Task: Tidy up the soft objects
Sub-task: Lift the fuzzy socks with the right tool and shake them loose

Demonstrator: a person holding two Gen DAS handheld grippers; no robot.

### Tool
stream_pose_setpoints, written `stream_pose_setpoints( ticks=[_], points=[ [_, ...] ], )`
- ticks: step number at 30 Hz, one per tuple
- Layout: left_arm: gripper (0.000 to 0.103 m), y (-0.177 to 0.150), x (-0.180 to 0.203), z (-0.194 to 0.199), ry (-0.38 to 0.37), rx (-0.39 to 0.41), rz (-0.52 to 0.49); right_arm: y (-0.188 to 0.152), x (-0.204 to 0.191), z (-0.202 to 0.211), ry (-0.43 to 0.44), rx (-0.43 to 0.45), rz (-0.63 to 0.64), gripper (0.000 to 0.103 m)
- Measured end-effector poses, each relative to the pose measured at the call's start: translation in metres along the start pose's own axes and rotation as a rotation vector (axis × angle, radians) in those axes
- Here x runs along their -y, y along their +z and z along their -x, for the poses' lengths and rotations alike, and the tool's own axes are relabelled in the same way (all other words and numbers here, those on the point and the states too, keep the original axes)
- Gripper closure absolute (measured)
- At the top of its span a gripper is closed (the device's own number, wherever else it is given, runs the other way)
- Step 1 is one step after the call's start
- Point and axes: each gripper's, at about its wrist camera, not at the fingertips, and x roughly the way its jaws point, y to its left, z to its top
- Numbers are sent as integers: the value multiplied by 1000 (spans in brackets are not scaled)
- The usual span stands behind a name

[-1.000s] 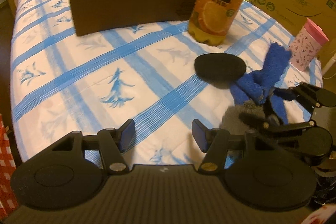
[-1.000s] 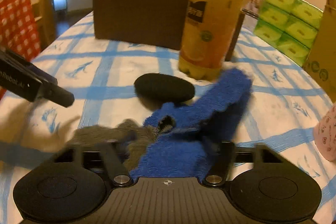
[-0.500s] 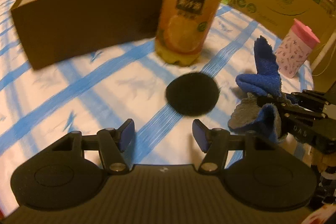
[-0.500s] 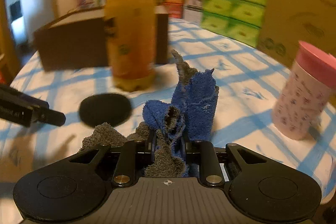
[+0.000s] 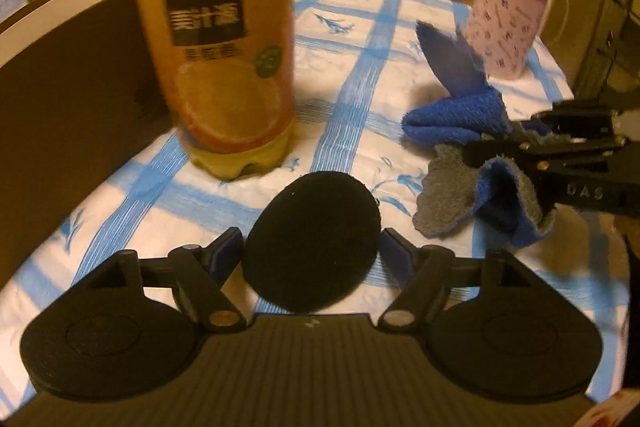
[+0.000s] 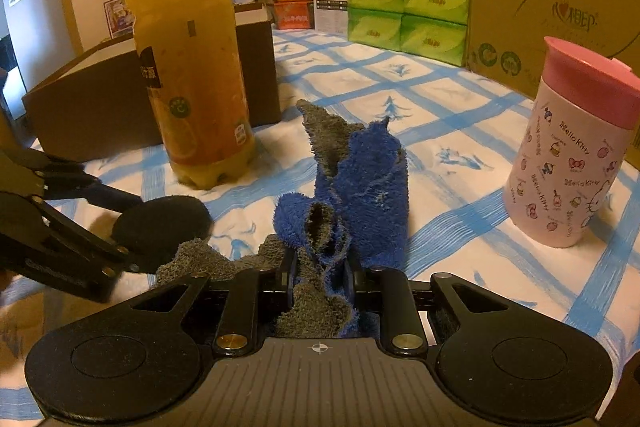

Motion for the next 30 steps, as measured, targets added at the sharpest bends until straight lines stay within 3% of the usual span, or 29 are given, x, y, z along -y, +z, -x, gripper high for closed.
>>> stream_pose_setpoints(
  ticks=[8, 18, 24, 30],
  points=[
    [37, 2, -2, -3, 11, 37, 41, 2, 1, -1, 3, -7, -26, 80],
    [39, -19, -5, 19, 66, 33, 90, 0, -5, 8, 37, -17, -50, 80],
    [39, -55, -10, 53, 132, 21, 213, -12, -23, 26, 101, -36, -63, 80],
    [39, -91, -10, 88, 215, -15, 313, -26, -48, 43, 244, -83, -104, 80]
  ],
)
